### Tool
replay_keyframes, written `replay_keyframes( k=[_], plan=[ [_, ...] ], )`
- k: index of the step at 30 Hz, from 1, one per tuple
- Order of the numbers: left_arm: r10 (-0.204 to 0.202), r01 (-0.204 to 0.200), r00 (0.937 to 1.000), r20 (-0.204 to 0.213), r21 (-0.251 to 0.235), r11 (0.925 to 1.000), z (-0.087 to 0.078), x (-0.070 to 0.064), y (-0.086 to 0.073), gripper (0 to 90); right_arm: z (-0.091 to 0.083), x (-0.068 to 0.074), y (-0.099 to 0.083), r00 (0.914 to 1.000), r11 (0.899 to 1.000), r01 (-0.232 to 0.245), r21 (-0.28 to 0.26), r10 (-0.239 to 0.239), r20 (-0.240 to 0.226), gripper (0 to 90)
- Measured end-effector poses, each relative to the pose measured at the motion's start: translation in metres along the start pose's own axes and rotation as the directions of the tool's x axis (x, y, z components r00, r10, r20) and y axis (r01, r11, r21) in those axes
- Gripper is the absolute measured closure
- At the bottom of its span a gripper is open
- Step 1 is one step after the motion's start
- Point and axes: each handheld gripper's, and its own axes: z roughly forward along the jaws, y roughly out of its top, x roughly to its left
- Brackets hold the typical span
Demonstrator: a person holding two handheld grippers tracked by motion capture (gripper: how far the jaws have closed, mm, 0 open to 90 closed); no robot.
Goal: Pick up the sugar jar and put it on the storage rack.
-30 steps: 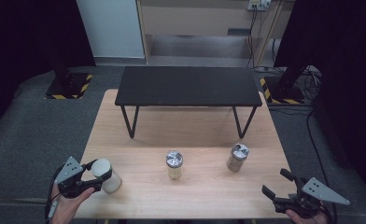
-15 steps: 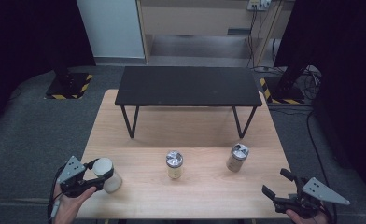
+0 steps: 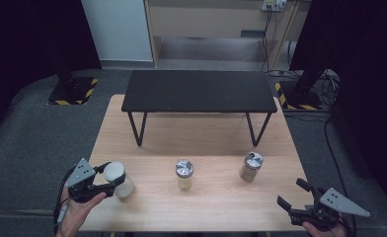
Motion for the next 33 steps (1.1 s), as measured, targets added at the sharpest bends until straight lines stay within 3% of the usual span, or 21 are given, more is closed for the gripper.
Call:
replay_keyframes(
  k=[16,24,33],
  plan=[
    [0.009,-0.011,0.9962,0.086,0.021,0.9997,0.010,0.003,0.042,31.9,0.000,0.000,0.000,1.0000,1.000,-0.001,0.001,0.001,-0.002,4.5],
    [0.046,-0.050,0.9936,0.104,0.039,0.9980,0.017,0.001,0.067,32.0,-0.001,0.000,-0.001,1.0000,1.000,-0.001,-0.009,0.001,0.000,4.0],
    [0.058,-0.064,0.9894,0.133,0.039,0.9972,0.024,0.005,0.089,32.0,-0.001,0.000,-0.001,0.9999,1.000,-0.011,-0.015,0.011,0.001,2.2]
  ],
)
